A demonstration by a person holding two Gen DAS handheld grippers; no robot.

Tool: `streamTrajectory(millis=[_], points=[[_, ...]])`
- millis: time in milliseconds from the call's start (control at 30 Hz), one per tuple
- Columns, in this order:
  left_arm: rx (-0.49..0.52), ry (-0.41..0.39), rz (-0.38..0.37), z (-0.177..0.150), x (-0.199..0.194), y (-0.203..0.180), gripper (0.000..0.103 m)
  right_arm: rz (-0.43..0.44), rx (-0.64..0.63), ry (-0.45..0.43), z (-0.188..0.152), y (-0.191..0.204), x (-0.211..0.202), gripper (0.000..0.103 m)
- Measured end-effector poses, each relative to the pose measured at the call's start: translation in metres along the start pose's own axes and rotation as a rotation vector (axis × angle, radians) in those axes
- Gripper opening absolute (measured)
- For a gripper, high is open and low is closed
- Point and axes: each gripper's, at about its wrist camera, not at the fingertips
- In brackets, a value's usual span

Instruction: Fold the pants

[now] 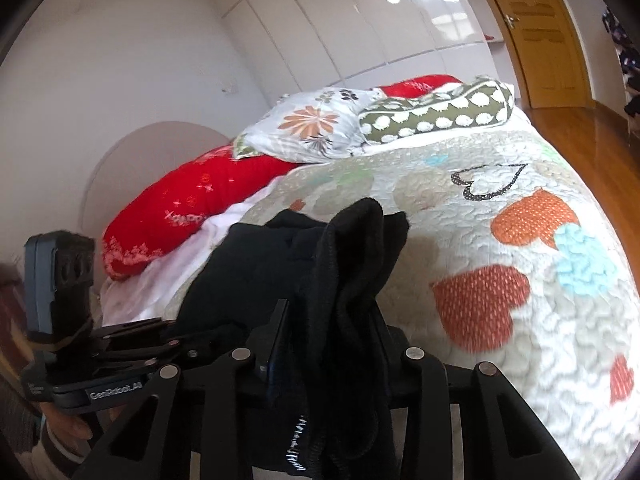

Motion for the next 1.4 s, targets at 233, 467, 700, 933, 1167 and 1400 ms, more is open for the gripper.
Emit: streamTrajectory(millis=[233, 467, 700, 933, 1167, 1400], points=[[-0.094, 0.074, 0.073, -0.021, 0.025, 0.043, 0.050, -0.299, 0.001, 0.083, 0.004, -0.040, 0.040, 0.035], [-0.038, 0.006, 0.156, -0.020, -0.002, 0.020, 0.050, -0.085, -0.076, 0.021, 0.020, -0.004, 0.015, 0.035], [-0.019, 0.023, 0.217, -0.020, 0.023, 0.010, 0.050, -0.076, -0.138, 0.125, 0.017, 0.018, 0.065, 0.035], [-0.074, 0.004, 0.201, -0.030, 0.033, 0.021, 0.062, -0.138, -0.088, 0.170, 0.006, -0.005, 0.099, 0.035], [-0.076, -0.003, 0.215, -0.032, 0.022, 0.014, 0.062, -0.133, -0.112, 0.135, 0.004, 0.013, 0.053, 0.035], [-0.076, -0.004, 0.227, -0.038, 0.022, 0.007, 0.062, -0.193, -0.218, 0.184, -0.039, 0.029, 0.037, 0.036]])
Point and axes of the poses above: each gripper's, at about its wrist camera, not at the fingertips, and x roughly the way its jaws point, y to its left, z to its top, and after that the axes turned 9 degrees about x, right-handed
